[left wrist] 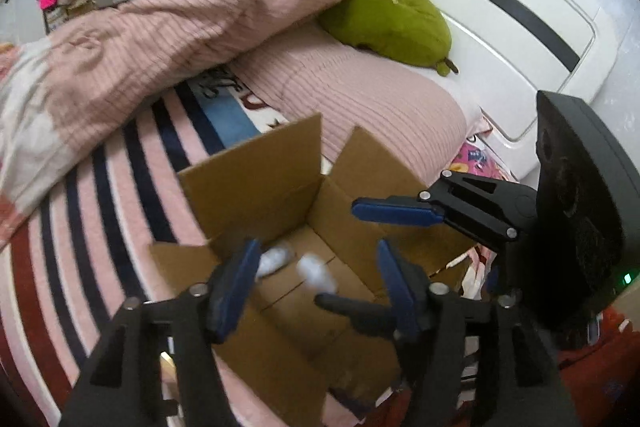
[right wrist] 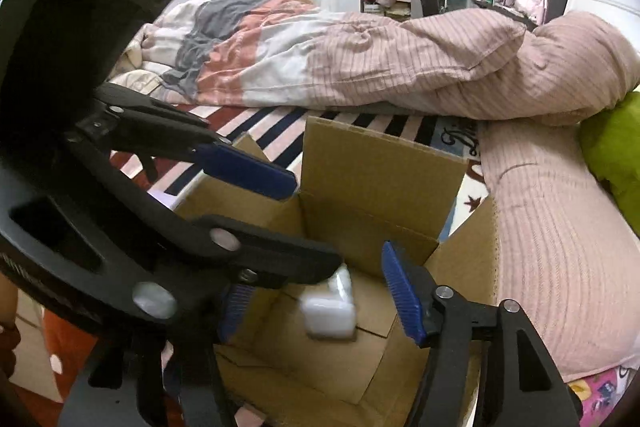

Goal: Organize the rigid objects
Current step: 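Lower the earbud case into the cardboard box and release, then grasp the lavender box with the right gripper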

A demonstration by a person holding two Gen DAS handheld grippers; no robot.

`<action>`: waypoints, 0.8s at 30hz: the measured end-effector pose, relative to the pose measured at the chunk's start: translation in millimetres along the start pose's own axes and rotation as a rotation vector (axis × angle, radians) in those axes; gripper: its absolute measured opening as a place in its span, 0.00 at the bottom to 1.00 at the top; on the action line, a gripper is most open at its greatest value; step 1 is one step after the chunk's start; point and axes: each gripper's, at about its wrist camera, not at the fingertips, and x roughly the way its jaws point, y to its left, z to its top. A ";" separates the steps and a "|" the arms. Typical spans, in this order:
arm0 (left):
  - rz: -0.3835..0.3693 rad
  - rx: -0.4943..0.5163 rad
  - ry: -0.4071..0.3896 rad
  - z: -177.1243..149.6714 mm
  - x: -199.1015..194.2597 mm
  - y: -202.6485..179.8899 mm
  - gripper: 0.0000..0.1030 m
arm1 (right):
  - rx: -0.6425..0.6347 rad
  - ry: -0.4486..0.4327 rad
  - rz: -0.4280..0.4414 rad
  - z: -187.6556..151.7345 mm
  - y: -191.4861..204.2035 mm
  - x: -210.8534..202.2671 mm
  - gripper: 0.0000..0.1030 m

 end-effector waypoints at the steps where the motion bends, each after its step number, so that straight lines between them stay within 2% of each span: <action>1: 0.015 0.000 -0.020 -4.2 -10.3 2.3 0.63 | 0.000 -0.003 0.001 1.4 2.9 -1.5 0.57; 6: 0.093 -0.041 -0.104 -31.0 -60.8 25.1 0.67 | -0.027 -0.025 0.012 11.2 28.4 -8.5 0.57; 10: 0.191 -0.098 -0.156 -62.2 -102.5 54.8 0.67 | -0.072 -0.067 0.082 26.1 69.7 -9.8 0.57; 14: 0.271 -0.163 -0.181 -97.1 -128.0 90.4 0.67 | -0.139 -0.067 0.162 40.0 117.6 4.0 0.57; 20: 0.361 -0.285 -0.191 -152.3 -137.9 149.4 0.68 | -0.238 0.044 0.293 45.8 187.1 62.3 0.57; 24: 0.389 -0.352 -0.187 -179.9 -130.9 178.5 0.68 | -0.242 0.148 0.301 39.3 207.0 116.0 0.57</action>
